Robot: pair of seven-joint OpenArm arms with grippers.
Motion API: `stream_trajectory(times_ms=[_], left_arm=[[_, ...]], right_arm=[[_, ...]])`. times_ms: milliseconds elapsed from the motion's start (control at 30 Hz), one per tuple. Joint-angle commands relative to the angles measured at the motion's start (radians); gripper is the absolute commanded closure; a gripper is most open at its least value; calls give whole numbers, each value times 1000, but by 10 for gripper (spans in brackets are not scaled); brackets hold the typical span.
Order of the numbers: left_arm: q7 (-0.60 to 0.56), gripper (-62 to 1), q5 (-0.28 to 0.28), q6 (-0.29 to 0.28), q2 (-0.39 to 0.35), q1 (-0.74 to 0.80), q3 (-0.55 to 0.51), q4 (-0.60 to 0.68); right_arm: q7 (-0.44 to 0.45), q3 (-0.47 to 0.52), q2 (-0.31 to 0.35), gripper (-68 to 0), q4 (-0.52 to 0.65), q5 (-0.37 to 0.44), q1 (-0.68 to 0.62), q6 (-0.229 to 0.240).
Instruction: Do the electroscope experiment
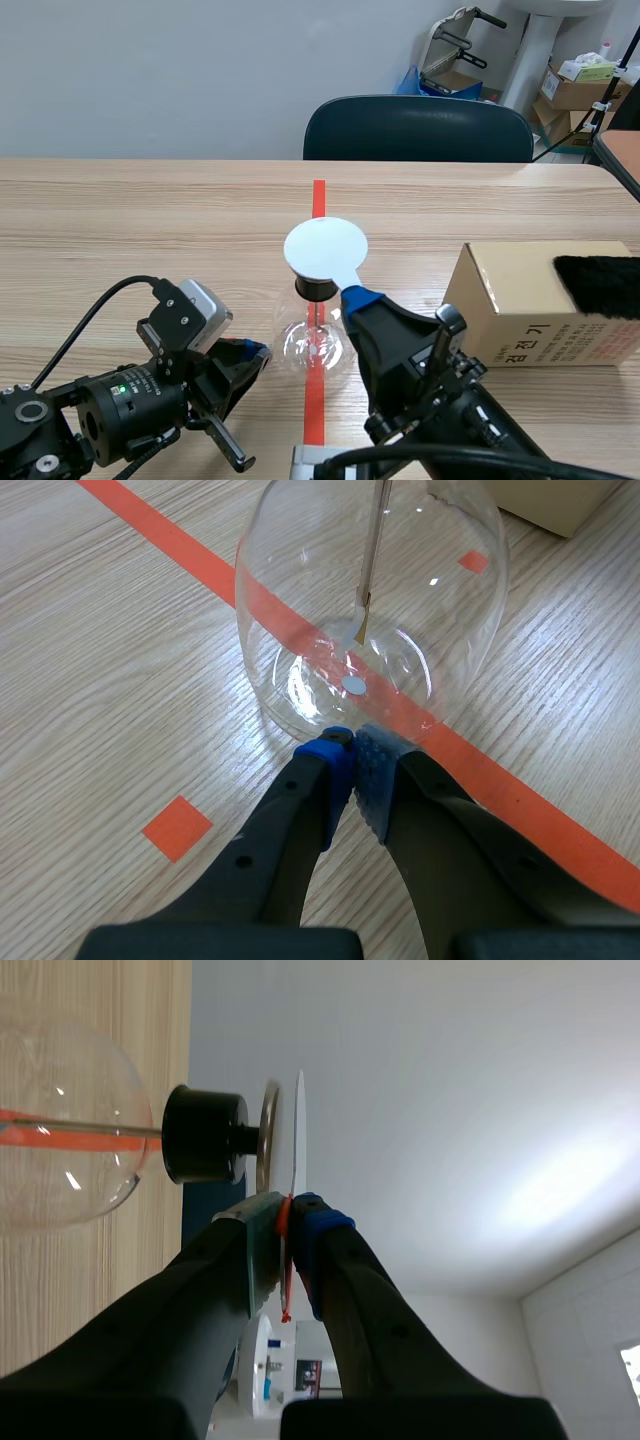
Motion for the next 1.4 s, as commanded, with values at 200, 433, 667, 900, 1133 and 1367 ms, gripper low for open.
stream_trajectory(times_ms=[200,433,667,900,1133,1367], left_arm=[[-13,-41,-7,-2,8,-6,5,11],[-13,-41,-7,-2,8,-6,5,11],[-13,-41,-7,-2,8,-6,5,11],[-13,-41,-7,-2,8,-6,5,11],[-13,-41,-7,-2,8,-6,5,11],[-13,-41,-7,-2,8,-6,5,11]], right_arm=[[-196,4,5,-8,18,0,7,-15],[-405,4,5,-8,18,0,7,-15],[-563,4,5,-8,18,0,7,-15],[-626,4,5,-8,18,0,7,-14],[-586,4,5,-8,18,0,7,-14],[-453,3,5,-8,18,0,7,-14]])
